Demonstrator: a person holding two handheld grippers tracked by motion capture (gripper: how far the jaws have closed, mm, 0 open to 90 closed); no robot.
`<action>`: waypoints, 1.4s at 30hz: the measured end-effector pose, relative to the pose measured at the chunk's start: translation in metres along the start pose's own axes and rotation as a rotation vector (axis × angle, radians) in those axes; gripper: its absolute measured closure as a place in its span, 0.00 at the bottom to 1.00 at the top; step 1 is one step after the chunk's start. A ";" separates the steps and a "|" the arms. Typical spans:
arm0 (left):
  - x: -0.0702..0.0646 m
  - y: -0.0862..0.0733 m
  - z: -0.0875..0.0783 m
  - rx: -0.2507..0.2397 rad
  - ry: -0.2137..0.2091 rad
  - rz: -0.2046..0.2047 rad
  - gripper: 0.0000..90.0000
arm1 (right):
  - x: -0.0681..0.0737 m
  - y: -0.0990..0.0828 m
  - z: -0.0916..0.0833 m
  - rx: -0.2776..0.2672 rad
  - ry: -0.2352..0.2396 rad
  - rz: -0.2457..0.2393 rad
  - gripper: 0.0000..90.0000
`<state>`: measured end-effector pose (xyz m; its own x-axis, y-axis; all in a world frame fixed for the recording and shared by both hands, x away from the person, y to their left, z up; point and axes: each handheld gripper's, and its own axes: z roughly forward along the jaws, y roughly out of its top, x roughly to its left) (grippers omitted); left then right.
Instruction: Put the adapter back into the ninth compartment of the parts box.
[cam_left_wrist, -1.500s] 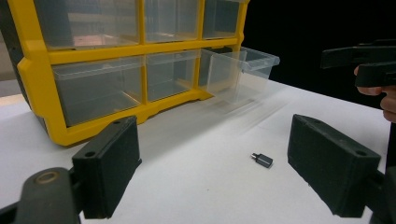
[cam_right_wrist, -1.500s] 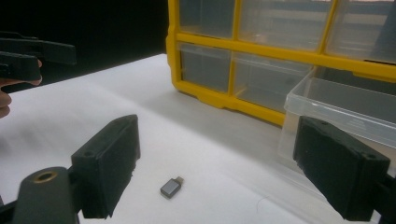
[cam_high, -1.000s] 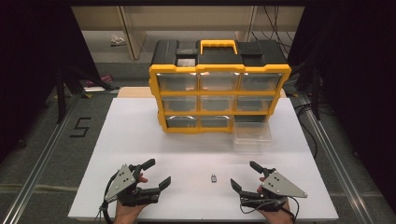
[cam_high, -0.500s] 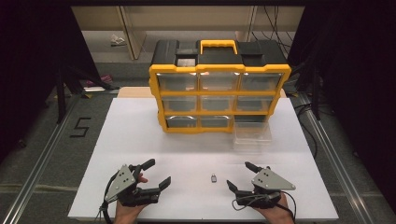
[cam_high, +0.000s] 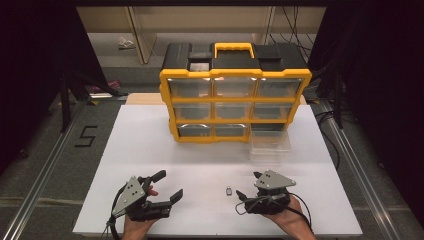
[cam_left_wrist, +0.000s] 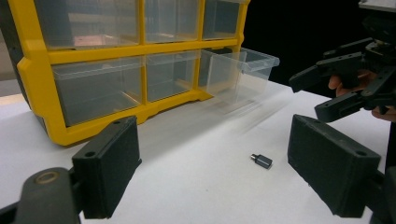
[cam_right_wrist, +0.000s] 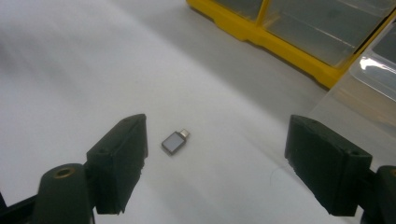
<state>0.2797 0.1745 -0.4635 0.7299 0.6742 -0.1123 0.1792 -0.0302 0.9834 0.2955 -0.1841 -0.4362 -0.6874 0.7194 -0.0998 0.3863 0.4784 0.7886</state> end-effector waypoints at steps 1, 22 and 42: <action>0.000 0.000 0.000 0.000 0.000 0.000 0.19 | 0.000 0.000 0.000 0.000 0.000 0.000 0.25; -0.002 0.001 -0.002 0.001 0.010 0.022 0.19 | 0.005 0.018 0.053 0.251 0.061 -0.009 0.35; -0.003 0.001 -0.002 0.000 0.006 0.027 0.19 | 0.009 0.021 0.084 0.349 0.049 -0.026 0.42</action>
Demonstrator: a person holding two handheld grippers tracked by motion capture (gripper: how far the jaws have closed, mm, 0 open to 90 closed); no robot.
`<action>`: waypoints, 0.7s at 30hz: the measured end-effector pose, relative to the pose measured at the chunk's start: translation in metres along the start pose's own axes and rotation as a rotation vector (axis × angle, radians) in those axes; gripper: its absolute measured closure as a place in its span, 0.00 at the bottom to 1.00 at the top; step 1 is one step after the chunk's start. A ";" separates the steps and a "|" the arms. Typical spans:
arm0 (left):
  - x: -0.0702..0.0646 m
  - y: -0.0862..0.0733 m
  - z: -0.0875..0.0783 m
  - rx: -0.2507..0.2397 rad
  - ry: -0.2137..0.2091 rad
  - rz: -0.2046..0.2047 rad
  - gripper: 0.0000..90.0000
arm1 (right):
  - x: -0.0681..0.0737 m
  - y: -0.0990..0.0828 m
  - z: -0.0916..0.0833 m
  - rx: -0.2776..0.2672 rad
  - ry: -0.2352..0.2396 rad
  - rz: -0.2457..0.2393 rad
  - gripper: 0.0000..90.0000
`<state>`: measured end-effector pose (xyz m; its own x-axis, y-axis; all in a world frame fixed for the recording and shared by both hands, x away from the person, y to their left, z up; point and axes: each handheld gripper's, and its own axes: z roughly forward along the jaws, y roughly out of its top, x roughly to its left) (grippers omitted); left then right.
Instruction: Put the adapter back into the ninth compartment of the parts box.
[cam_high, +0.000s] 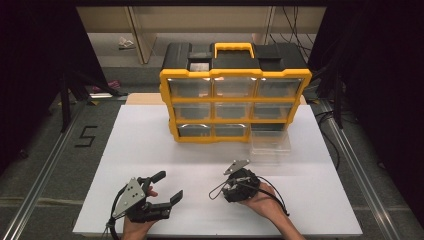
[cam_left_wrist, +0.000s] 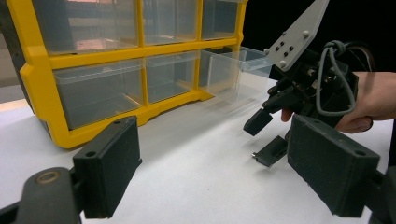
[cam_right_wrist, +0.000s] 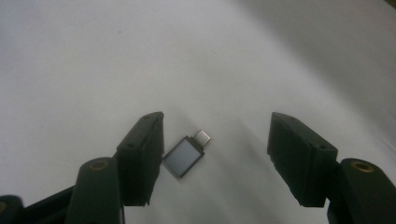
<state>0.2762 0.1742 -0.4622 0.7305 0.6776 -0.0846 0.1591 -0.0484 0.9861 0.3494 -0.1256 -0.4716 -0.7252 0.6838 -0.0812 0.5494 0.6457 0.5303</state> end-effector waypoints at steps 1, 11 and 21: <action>0.000 0.000 0.000 0.001 -0.001 0.001 0.19 | 0.000 0.000 0.002 0.014 -0.004 -0.010 0.44; -0.001 0.000 0.001 0.007 -0.005 0.014 0.19 | -0.005 -0.003 -0.001 0.061 0.020 -0.025 0.55; -0.001 0.000 0.001 0.010 -0.005 0.015 0.19 | -0.007 -0.002 -0.002 0.084 0.067 -0.027 0.70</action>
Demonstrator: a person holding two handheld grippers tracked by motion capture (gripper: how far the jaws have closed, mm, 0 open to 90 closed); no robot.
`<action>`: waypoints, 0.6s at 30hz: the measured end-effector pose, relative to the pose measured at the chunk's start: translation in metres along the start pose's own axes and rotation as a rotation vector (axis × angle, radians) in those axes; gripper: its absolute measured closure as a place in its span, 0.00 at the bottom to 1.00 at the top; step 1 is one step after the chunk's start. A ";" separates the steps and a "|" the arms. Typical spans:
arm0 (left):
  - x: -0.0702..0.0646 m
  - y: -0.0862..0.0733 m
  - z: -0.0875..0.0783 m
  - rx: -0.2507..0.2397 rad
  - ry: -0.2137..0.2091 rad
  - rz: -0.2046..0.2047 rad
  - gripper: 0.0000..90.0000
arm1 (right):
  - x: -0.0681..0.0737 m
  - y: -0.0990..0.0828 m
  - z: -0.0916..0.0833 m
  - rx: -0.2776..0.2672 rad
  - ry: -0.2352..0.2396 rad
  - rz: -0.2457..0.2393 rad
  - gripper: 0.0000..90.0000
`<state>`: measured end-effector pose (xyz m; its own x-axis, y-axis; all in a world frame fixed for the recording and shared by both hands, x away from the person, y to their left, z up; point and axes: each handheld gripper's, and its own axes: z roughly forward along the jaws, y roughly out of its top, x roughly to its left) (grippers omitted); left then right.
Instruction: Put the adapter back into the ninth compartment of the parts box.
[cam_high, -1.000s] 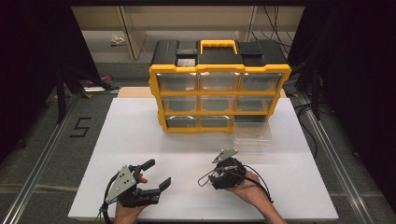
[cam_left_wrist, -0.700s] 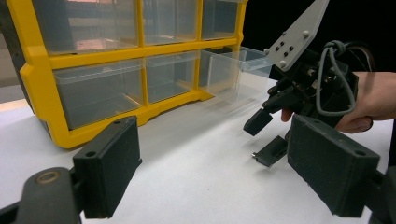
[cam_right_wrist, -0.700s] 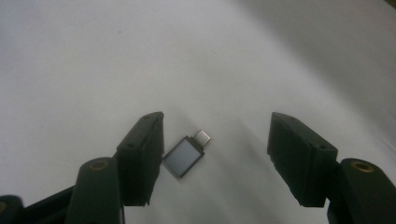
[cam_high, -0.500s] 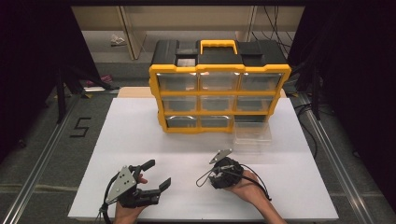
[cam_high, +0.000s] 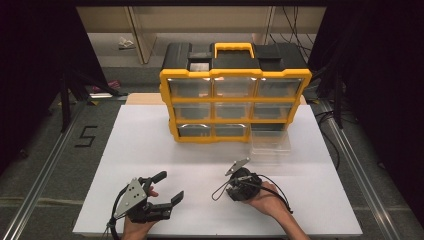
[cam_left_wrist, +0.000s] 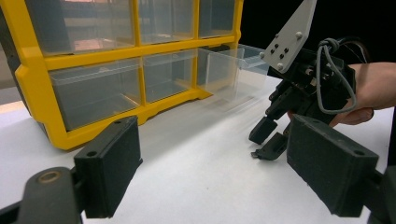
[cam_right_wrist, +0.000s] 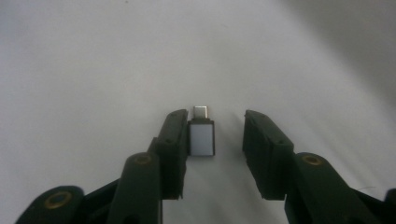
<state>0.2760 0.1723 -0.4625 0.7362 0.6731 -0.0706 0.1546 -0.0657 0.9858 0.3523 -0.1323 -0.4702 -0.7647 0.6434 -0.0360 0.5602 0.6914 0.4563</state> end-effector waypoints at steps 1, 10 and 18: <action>0.000 0.000 0.000 0.000 0.000 0.000 0.19 | 0.000 0.000 0.000 0.003 0.007 0.000 0.72; 0.000 0.000 0.000 0.001 -0.003 -0.002 0.20 | -0.001 0.002 -0.001 0.026 0.033 -0.005 0.84; 0.000 0.000 0.000 0.002 -0.006 -0.003 0.20 | -0.010 0.004 -0.027 -0.086 0.011 -0.004 0.85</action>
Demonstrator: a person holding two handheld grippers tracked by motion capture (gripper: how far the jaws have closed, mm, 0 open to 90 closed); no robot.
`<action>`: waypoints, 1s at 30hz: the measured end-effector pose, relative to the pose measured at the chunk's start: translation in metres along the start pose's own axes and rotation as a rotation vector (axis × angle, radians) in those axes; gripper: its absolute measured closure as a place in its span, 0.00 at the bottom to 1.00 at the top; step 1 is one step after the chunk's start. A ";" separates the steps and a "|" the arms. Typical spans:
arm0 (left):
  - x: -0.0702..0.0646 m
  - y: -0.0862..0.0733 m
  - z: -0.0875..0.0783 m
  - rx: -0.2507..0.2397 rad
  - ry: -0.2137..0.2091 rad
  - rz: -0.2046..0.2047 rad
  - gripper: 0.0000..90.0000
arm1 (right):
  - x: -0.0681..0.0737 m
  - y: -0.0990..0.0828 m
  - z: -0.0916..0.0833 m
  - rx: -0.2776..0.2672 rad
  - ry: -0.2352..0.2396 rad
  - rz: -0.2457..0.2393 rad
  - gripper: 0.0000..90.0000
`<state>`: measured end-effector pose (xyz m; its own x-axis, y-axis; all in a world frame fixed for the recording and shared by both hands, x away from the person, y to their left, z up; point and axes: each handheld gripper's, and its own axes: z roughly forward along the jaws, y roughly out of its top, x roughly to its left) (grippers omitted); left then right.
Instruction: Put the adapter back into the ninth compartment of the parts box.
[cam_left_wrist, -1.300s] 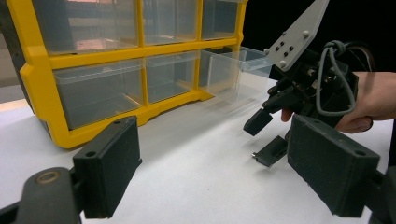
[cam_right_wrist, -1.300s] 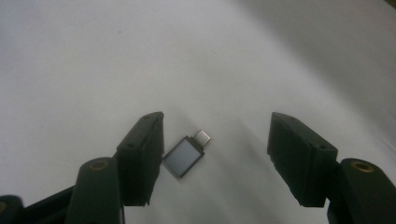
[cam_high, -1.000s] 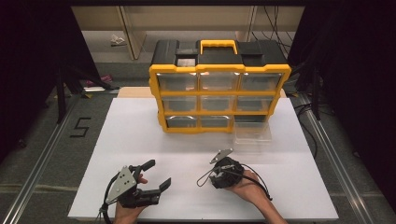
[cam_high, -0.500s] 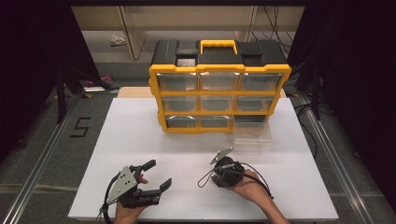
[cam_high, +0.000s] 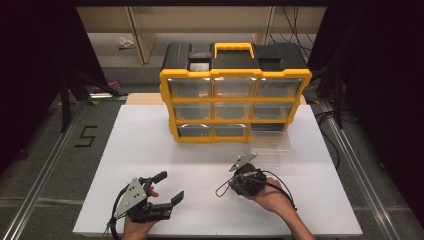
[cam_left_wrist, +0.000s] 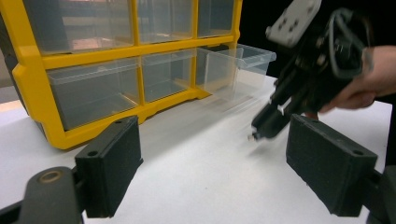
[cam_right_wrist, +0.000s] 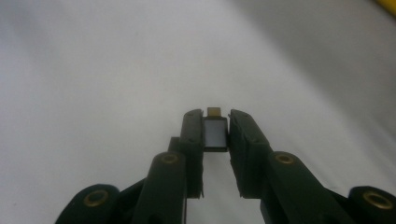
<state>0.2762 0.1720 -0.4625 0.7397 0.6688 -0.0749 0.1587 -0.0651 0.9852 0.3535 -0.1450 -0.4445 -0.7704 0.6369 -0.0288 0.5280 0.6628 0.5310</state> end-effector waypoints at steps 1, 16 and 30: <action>0.000 0.000 0.000 0.000 0.000 -0.001 0.20 | -0.004 0.001 -0.009 -0.044 -0.011 0.008 0.85; 0.001 0.000 0.000 -0.004 0.000 -0.005 0.20 | -0.012 0.002 -0.034 -0.169 -0.041 0.030 0.85; 0.000 0.000 0.000 -0.005 0.002 -0.001 0.20 | -0.016 0.001 -0.047 -0.264 -0.070 0.042 0.85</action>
<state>0.2763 0.1724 -0.4623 0.7384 0.6701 -0.0759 0.1562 -0.0604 0.9859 0.3499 -0.1732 -0.4031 -0.7187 0.6931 -0.0557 0.4404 0.5157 0.7349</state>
